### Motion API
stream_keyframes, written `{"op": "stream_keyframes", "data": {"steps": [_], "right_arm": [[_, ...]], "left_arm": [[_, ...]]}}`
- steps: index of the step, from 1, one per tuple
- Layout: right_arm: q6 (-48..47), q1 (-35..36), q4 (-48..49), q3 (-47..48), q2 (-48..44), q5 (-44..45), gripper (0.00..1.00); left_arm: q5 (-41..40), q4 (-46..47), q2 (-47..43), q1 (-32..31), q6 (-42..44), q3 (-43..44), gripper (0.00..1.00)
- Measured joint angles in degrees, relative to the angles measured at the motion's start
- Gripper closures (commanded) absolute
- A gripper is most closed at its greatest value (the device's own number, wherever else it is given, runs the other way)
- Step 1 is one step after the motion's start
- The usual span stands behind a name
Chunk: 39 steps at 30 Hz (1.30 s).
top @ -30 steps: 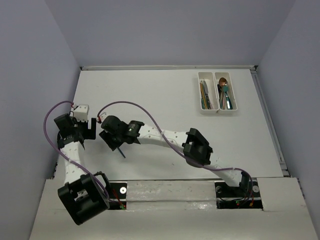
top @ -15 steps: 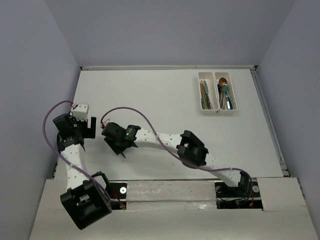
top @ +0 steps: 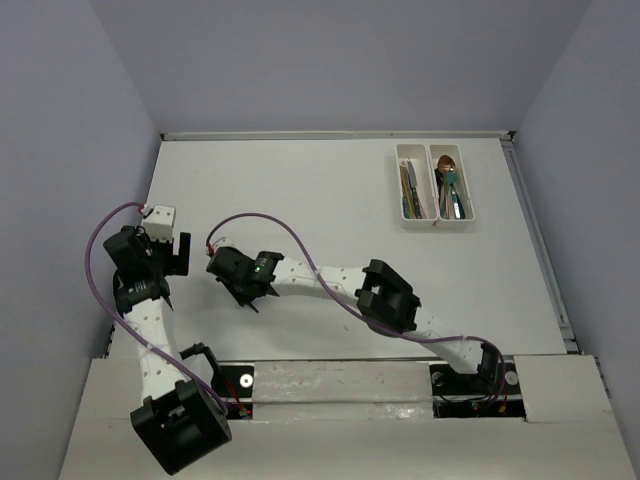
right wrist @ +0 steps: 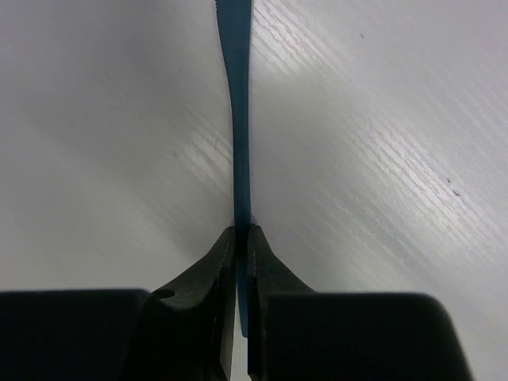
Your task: Sort the eating utensils into containers
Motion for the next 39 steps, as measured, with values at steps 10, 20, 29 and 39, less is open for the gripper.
{"op": "stream_keyframes", "data": {"steps": [10,20,29,39], "right_arm": [[7.87,0.09,14.49,-43.10,-24.48,0.55,1.00],[14.34,3.06,13.73,-58.45,-36.30,1.44,0.77],[12.98,3.48,5.97,-47.39,-29.14,2.54,0.69],[12.59,3.96,3.39,-43.95,-26.80,3.61,1.00]], "left_arm": [[0.09,-0.55,0.00,0.11,0.17,0.00,0.01],[0.72,-0.74,0.00,0.35,0.35,0.00,0.01],[0.76,-1.62,-0.13,0.35,0.96,0.00,0.01],[1.11,-1.60,-0.13,0.35,1.11,0.00,0.01]]}}
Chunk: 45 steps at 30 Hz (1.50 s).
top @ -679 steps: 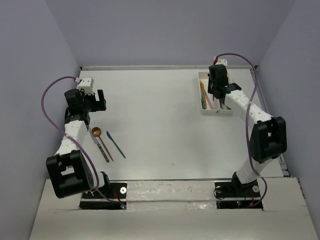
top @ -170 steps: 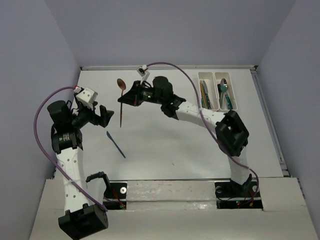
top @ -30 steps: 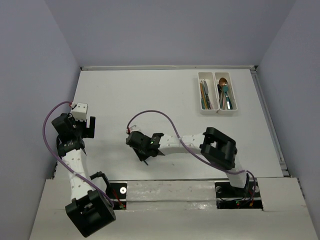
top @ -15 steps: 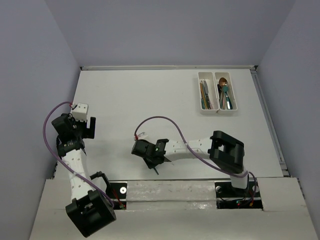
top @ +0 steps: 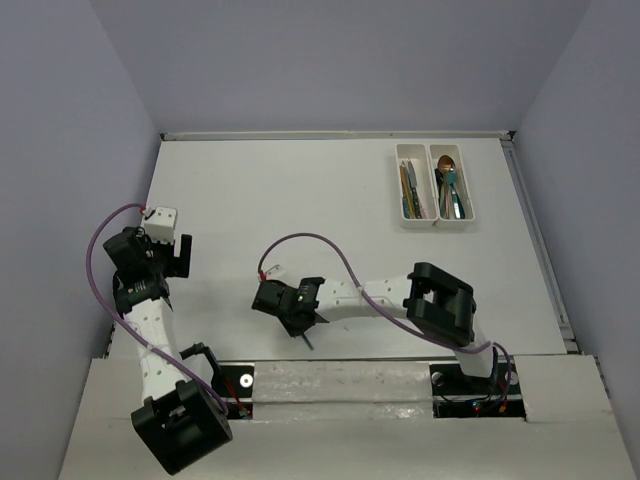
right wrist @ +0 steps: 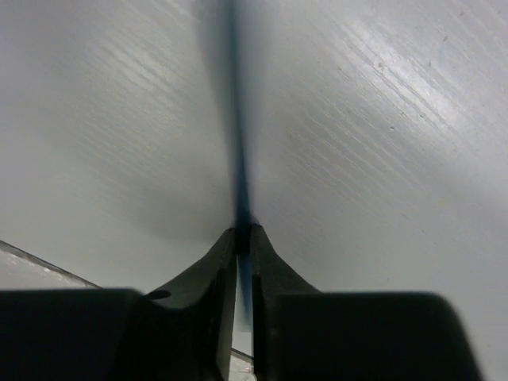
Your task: Sort the eating utensils into containers
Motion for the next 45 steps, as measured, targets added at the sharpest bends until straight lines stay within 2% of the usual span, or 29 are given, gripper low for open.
{"op": "stream_keyframes", "data": {"steps": [11,23,39,45], "right_arm": [[2.03,0.24,0.66,-0.52,-0.31,3.91,1.00],[2.97,-0.28,10.45,-9.66,-5.70,5.22,1.00],[1.22,-4.85,20.46,-19.10,-11.30,5.53,1.00],[-2.14,-10.60,20.70,-20.90,-14.01,6.60,1.00]], "left_arm": [[0.09,-0.02,-0.24,0.00,0.76,-1.51,0.01],[0.02,-0.11,-1.66,0.00,1.77,-1.88,0.01],[0.00,-0.39,-1.64,0.00,2.40,-2.80,0.01],[0.04,-0.20,-0.81,0.00,2.40,-3.30,0.01]]}}
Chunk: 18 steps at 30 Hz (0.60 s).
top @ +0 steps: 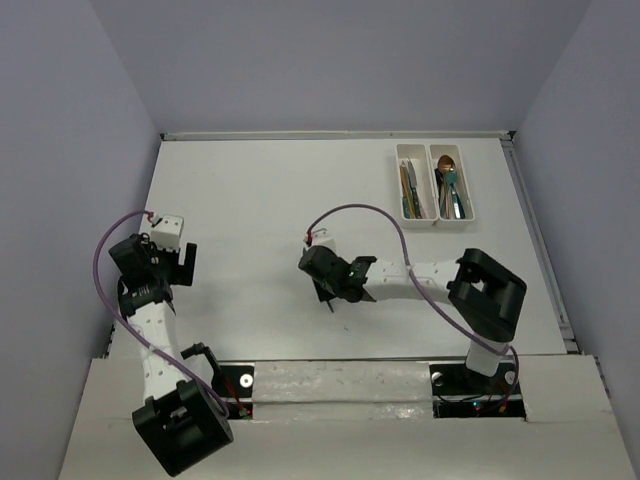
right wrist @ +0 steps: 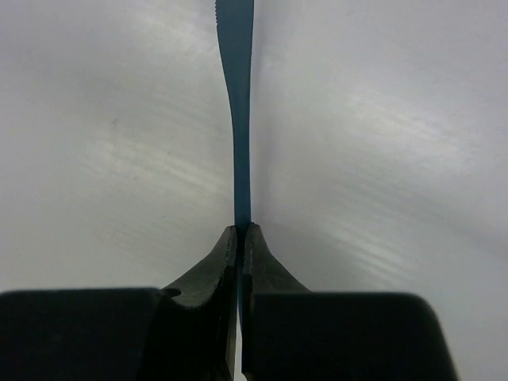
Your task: Sort the eating utensils into containers
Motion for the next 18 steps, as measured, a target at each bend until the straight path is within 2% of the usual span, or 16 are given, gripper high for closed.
{"op": "stream_keyframes", "data": {"steps": [4,10,14,18], "right_arm": [[-5.29,-8.52,0.04,0.35,-5.60,0.35,1.00],[-12.70,-25.49,0.66,5.60,-12.96,0.35,1.00],[-16.65,-36.33,1.38,9.90,-12.87,-1.29,1.00],[-20.00,-41.94,1.01,14.27,-8.35,-1.20,1.00]], "left_arm": [[-0.02,-0.04,0.72,0.00,0.26,-0.37,0.01],[-0.09,0.04,0.76,0.00,0.96,-0.46,0.01],[-0.24,0.48,1.01,0.00,1.27,-1.09,0.01],[-0.46,0.68,1.81,0.00,1.53,-1.55,0.01]]}}
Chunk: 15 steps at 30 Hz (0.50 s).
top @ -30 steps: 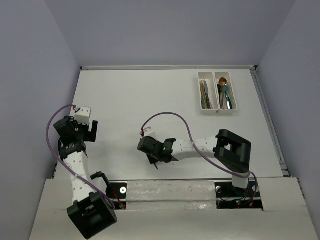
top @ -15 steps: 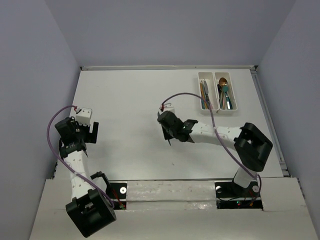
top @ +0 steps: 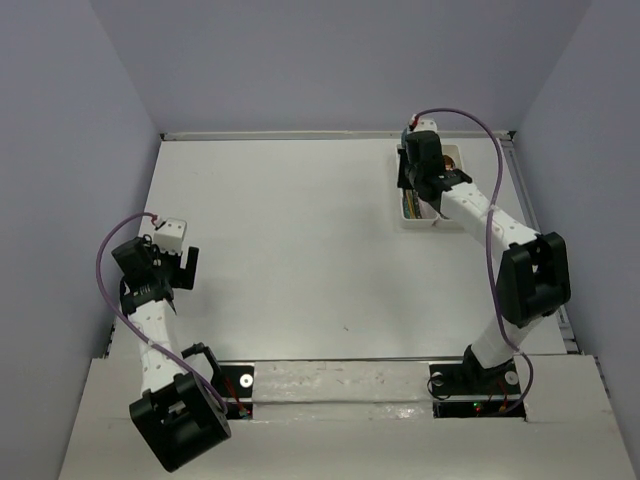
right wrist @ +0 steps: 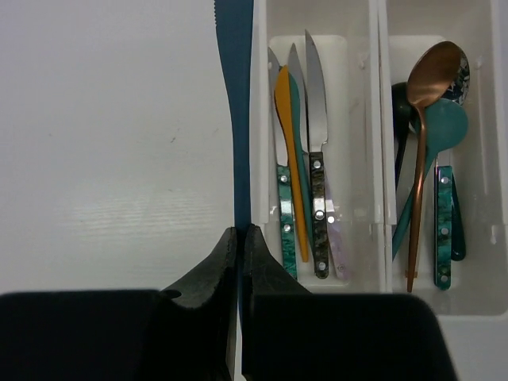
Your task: Sort the eating utensils into containers
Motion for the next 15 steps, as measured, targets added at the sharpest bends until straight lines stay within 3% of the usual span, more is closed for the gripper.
{"op": "stream_keyframes", "data": {"steps": [13,14,15], "right_arm": [[-4.42,-9.35,-2.86,8.46,18.47,-4.04,1.00],[-4.68,-9.66,-3.26,8.74,19.50,-4.22,0.95],[-4.96,-9.88,-3.89,8.79,20.15,-4.46,0.84]], "left_arm": [[-1.81,2.10,0.37,0.00,1.70,-3.02,0.01],[-1.92,2.32,0.37,0.00,1.86,-3.23,0.01],[-2.08,2.47,0.37,0.00,2.01,-3.41,0.01]]}}
